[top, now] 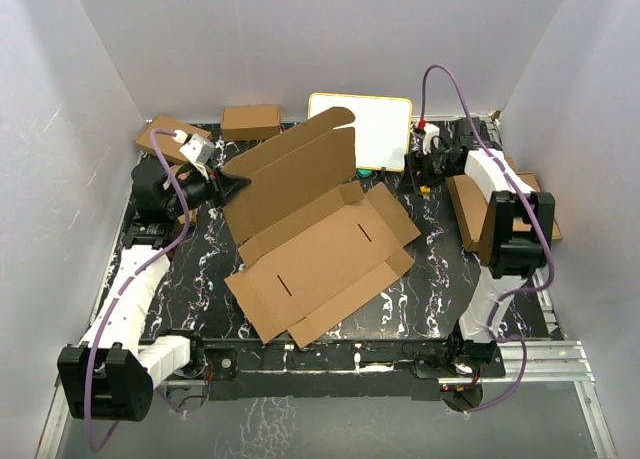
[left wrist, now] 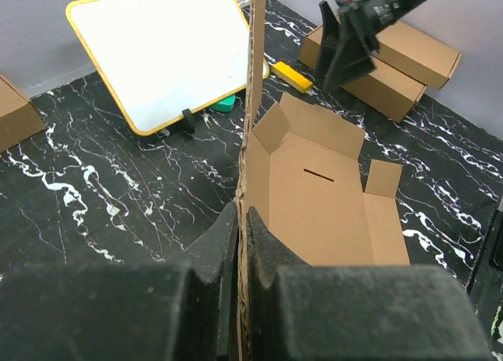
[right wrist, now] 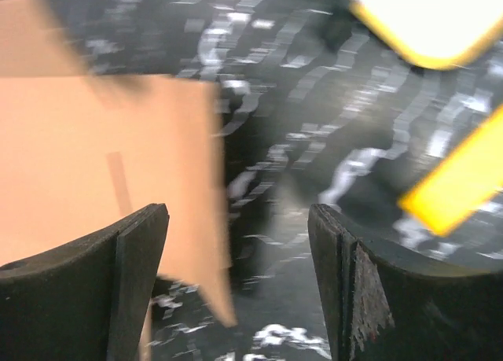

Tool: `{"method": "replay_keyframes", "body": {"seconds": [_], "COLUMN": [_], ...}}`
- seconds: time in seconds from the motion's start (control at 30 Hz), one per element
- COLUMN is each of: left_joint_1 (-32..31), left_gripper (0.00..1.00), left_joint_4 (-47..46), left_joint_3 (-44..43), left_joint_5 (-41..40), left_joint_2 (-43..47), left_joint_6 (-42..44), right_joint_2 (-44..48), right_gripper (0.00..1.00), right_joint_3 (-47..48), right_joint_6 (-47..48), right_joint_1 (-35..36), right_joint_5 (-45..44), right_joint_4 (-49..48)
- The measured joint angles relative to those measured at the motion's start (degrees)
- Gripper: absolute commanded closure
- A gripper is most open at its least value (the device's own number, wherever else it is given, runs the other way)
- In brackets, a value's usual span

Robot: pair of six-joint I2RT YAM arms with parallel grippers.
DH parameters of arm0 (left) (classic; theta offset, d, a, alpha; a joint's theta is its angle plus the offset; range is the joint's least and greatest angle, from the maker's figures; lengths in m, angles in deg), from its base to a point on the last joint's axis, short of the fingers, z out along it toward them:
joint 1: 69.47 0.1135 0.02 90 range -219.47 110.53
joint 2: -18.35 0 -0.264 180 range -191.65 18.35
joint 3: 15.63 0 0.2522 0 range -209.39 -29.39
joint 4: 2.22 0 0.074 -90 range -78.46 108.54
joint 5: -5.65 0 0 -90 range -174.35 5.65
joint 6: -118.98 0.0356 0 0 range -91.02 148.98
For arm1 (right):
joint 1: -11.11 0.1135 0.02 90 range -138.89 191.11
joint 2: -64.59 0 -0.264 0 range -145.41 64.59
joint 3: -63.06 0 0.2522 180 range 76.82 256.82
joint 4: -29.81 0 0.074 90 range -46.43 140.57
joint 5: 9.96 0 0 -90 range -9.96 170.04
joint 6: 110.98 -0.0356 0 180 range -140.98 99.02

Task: Fold the paper box

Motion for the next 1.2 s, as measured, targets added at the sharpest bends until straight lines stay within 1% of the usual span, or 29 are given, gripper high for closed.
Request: {"method": "replay_keyframes", "body": {"seconds": [0.1, 0.2, 0.3, 0.57, 0.7, 0.8, 0.93, 1.07, 1.13, 1.2], "left_joint_1": [0.0, 0.0, 0.0, 0.0, 0.0, 0.0, 0.0, 0.0, 0.0, 0.0], "left_gripper": [1.0, 1.0, 1.0, 1.0, 1.0, 1.0, 1.0, 1.0, 1.0, 1.0], "left_joint_4": [-2.9, -5.5, -7.1, -8.0, -8.0, -8.1, -8.0, -7.9, -7.6, -7.1], "left_joint_3": [0.6, 0.8, 0.8, 0.6, -0.1, -1.1, -3.1, -5.1, -6.1, -6.9], "left_joint_5": [0.9, 1.8, 2.5, 4.2, 5.0, 5.9, 7.4, 8.5, 8.9, 9.2], "left_joint_2": [-0.3, -0.3, -0.3, -0.2, -0.2, -0.2, -0.4, -1.0, -1.4, -1.8], "left_joint_6": [-0.2, -0.7, -1.3, -2.3, -2.6, -2.9, -3.0, -2.6, -2.3, -1.9], "right_joint_2": [6.5, 10.2, 10.7, 8.7, 6.4, 4.0, 1.5, 1.0, 0.8, 0.6], "right_gripper": [0.2, 0.2, 0.21, 0.23, 0.27, 0.33, 0.34, 0.41, 0.45, 0.52], "right_joint_3": [-5.3, -6.3, -6.4, -10.3, -10.1, -9.4, -6.7, -3.2, -0.7, 1.9], "right_joint_6": [1.9, 2.4, 2.7, 3.1, 3.7, 4.5, 6.3, 8.4, 9.5, 10.9], "right_joint_1": [0.4, 1.2, 1.4, 1.2, 1.2, 1.2, 1.2, 1.2, 1.2, 1.2], "right_joint_5": [10.2, 13.4, 12.7, 6.9, 7.2, 8.0, 10.1, 12.5, 14.0, 15.2], "right_joint_4": [0.5, -0.1, -0.4, -0.2, -0.6, -0.3, 0.8, 2.7, 4.0, 5.4]}}
